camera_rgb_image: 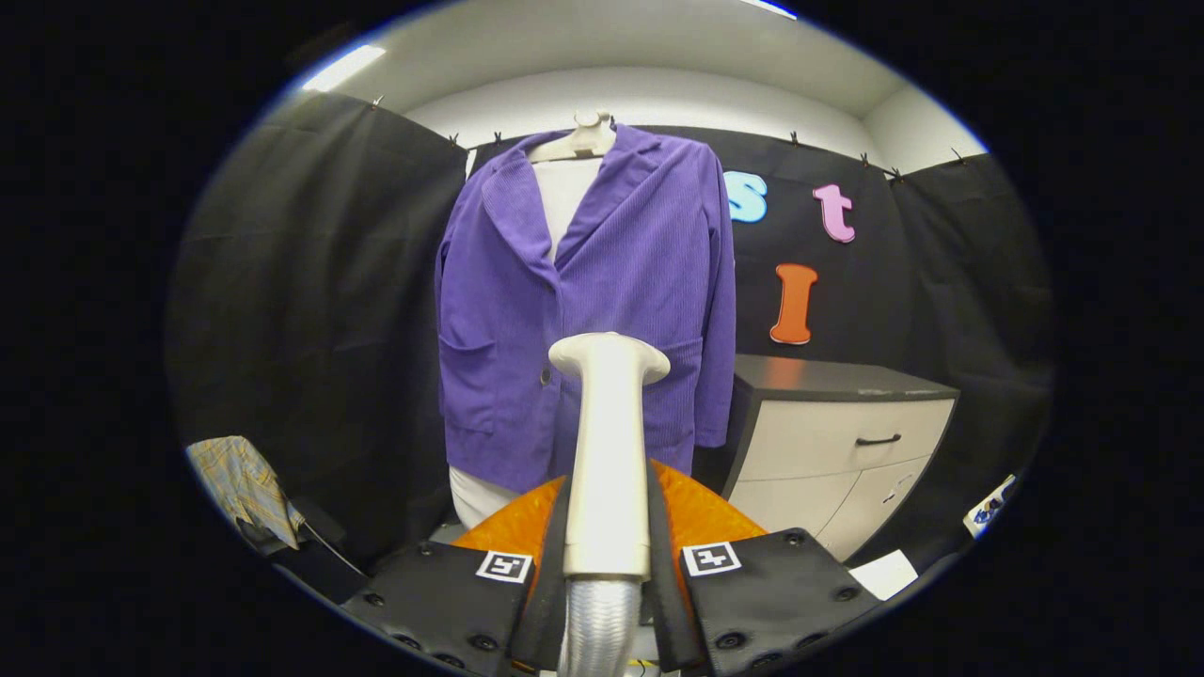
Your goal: Iron the clothes twice with a garment steamer, once on the left side and once on the right side.
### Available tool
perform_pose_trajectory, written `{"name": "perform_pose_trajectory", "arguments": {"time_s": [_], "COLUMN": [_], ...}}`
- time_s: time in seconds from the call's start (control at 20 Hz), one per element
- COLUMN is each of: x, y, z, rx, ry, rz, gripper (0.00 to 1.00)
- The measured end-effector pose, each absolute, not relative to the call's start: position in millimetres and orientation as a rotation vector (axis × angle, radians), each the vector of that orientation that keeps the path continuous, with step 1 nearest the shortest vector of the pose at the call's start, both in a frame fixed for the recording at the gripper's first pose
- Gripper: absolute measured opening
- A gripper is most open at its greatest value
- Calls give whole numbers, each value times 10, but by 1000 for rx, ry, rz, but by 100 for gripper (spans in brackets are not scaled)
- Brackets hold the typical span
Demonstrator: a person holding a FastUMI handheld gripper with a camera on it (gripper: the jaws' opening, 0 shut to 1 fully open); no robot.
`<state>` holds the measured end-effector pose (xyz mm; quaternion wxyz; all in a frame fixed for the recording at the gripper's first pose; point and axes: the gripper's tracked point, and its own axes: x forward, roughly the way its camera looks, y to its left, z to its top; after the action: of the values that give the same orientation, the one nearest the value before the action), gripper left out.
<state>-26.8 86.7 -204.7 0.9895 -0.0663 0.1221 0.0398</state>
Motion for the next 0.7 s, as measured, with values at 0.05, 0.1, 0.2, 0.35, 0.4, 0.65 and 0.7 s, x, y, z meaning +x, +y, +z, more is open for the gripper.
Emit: {"name": "perform_pose_trajectory", "arguments": {"time_s": [0.05, 0.1, 0.2, 0.35, 0.4, 0.65, 0.7], "x": [-266, -263, -227, -97, -54, 77, 105], "y": [906, 960, 1090, 1347, 1452, 1933, 2040], "z": [-1914, -1764, -1513, -1188, -1086, -588, -517], "rx": [-138, -139, -137, -124, -108, -96, -93], "ry": [226, 205, 163, 111, 100, 17, 9], "rz": [83, 82, 64, 26, 21, -6, -4], "gripper": [45, 45, 45, 45, 45, 45, 45]}}
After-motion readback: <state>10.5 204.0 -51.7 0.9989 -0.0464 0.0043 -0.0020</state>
